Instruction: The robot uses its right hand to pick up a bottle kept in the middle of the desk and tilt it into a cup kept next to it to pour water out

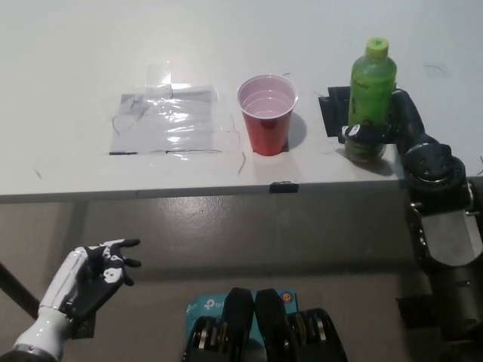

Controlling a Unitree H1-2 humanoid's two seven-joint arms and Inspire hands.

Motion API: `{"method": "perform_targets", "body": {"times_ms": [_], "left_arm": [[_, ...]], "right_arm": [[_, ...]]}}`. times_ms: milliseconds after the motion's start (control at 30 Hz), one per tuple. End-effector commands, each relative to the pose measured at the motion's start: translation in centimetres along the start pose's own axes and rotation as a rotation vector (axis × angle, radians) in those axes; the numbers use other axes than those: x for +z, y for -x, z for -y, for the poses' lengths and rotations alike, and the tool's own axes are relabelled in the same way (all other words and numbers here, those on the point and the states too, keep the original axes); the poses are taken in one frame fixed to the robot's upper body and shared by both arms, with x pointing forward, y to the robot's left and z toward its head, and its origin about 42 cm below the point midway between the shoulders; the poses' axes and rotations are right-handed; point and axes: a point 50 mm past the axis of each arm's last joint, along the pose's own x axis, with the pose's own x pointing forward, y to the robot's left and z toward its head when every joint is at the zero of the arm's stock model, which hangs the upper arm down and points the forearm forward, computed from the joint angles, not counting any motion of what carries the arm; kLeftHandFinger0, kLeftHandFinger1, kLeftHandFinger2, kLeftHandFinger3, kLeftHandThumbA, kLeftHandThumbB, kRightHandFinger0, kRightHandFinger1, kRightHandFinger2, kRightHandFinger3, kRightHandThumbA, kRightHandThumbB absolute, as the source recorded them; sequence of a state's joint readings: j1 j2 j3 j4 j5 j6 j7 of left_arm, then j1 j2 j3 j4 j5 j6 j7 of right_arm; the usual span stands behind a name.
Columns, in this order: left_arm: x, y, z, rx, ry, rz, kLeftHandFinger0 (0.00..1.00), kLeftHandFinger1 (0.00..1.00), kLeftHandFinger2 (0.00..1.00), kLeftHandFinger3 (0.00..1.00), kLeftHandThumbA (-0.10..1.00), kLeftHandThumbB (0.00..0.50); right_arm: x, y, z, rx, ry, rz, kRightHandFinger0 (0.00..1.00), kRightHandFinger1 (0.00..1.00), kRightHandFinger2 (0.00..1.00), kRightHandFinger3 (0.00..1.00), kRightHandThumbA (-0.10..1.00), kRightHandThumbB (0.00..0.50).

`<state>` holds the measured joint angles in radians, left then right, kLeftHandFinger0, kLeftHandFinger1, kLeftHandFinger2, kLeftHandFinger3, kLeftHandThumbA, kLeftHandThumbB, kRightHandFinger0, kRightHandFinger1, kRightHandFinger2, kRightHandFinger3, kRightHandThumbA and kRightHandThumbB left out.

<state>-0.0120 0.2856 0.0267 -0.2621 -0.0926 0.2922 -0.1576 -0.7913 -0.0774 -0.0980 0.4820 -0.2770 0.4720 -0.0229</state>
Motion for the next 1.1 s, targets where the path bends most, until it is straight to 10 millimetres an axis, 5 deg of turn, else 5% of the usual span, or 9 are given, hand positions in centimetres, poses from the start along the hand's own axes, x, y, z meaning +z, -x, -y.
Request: {"method": "perform_targets", "body": {"times_ms": [0, 100, 133, 200, 233, 300, 367, 500, 1067], "left_arm": [[0.5, 0.1, -0.3, -0.039, -0.069, 0.068, 0.47, 0.58, 0.74, 0.75, 0.97, 0.243], [0.5, 0.1, -0.4, -0.048, -0.087, 0.073, 0.46, 0.58, 0.73, 0.73, 0.99, 0.237], [0.5, 0.0, -0.4, -0.049, -0.091, 0.069, 0.46, 0.58, 0.73, 0.73, 0.99, 0.245], [0.4, 0.1, -0.2, -0.061, -0.095, 0.067, 0.46, 0.58, 0.72, 0.72, 1.00, 0.239], [0.4, 0.1, -0.2, -0.061, -0.096, 0.070, 0.46, 0.58, 0.72, 0.72, 0.99, 0.232], [0.5, 0.1, -0.3, -0.067, -0.093, 0.063, 0.48, 0.58, 0.72, 0.72, 0.99, 0.235], [0.5, 0.0, -0.2, -0.073, -0.100, 0.065, 0.48, 0.58, 0.72, 0.72, 0.98, 0.225], [0.8, 0.0, -0.2, -0.084, -0.120, 0.071, 0.48, 0.58, 0.71, 0.72, 0.99, 0.250], [1.0, -0.2, 0.0, -0.117, -0.139, 0.068, 0.49, 0.57, 0.70, 0.74, 1.00, 0.227]], "right_arm": [[3.5, -0.6, 0.3, -0.179, -0.050, 0.102, 0.63, 0.75, 1.00, 1.00, 0.88, 0.196], [2.5, -0.9, 0.1, -0.339, -0.029, 0.152, 0.43, 0.42, 0.48, 1.00, 0.83, 0.008], [2.3, -0.9, 0.1, -0.371, -0.018, 0.169, 0.15, 0.19, 0.26, 1.00, 0.67, 0.000], [1.8, -0.4, 0.3, -0.404, -0.052, 0.202, 0.00, 0.00, 0.01, 1.00, 0.47, 0.000], [1.7, -0.3, 0.3, -0.444, -0.074, 0.233, 0.00, 0.00, 0.00, 1.00, 0.07, 0.000], [1.8, 0.1, 0.4, -0.498, -0.030, 0.315, 0.00, 0.00, 0.00, 0.76, -0.09, 0.000], [2.3, 0.4, 0.7, -0.484, 0.001, 0.376, 0.00, 0.00, 0.00, 0.50, -0.10, 0.000], [3.3, 0.6, 1.3, -0.457, 0.036, 0.457, 0.00, 0.00, 0.00, 0.40, -0.10, 0.000], [7.4, -0.4, 1.0, -0.257, 0.764, 0.699, 0.00, 0.00, 0.00, 0.32, -0.10, 0.029]]}}
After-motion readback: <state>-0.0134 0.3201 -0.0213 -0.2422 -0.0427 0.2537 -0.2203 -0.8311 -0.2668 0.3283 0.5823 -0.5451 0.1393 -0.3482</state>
